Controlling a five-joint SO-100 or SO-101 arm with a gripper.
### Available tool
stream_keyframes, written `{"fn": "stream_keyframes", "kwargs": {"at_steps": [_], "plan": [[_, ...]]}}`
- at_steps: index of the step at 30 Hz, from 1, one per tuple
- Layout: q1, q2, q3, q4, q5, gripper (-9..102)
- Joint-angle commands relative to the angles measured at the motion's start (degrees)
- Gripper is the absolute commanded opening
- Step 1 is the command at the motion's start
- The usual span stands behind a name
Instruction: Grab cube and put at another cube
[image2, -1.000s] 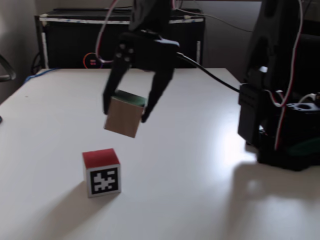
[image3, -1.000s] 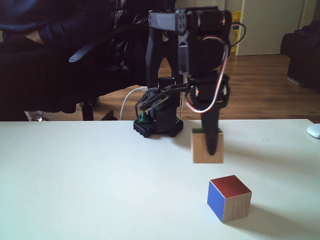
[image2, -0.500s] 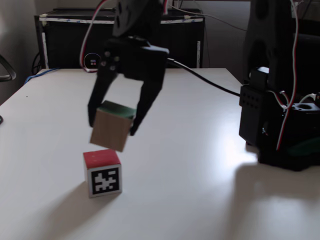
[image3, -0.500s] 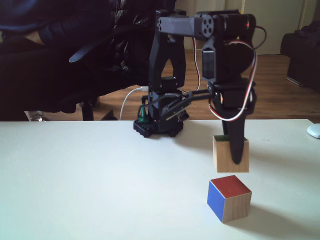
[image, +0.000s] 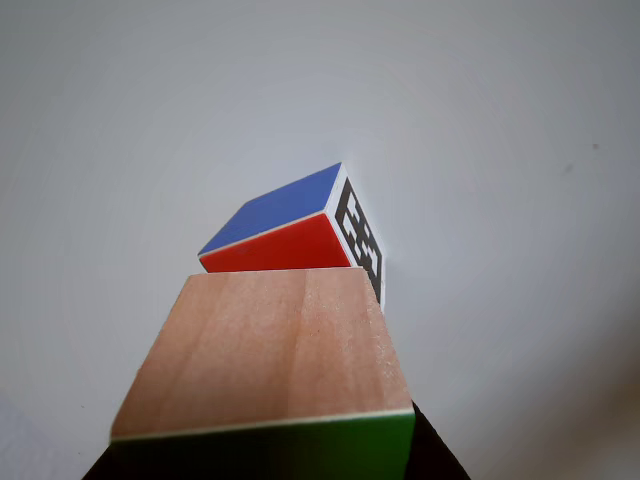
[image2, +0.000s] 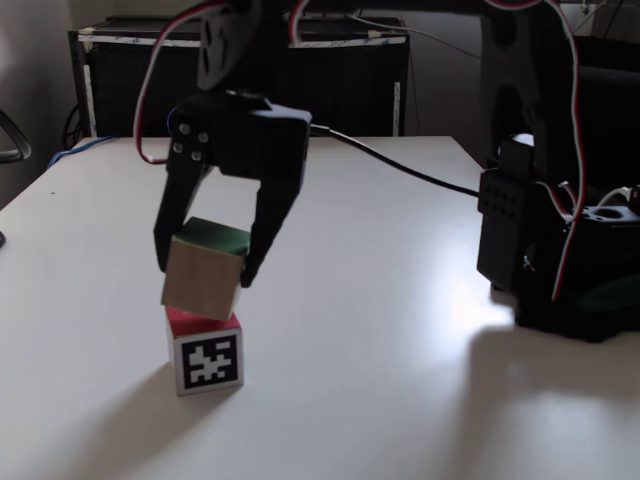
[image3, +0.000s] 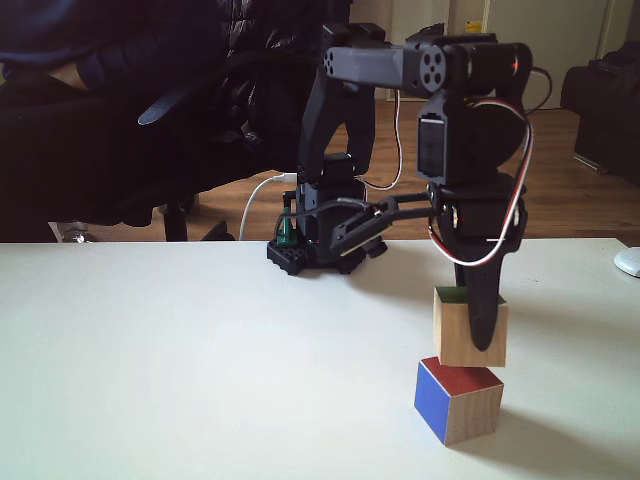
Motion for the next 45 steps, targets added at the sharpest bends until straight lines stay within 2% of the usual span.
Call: {"fn": "stream_keyframes", "kwargs": {"at_steps": [1, 27, 36, 45], "plan": [[-0.4, 0.1, -3.5, 0.3, 0.4, 12], [1.1, -5.6, -8.7, 2.1, 0.7, 18], [0.0, -5.6, -9.9, 3.4, 1.4, 28], [-0.8, -5.6, -14.0, 7.5, 3.3, 33]]}}
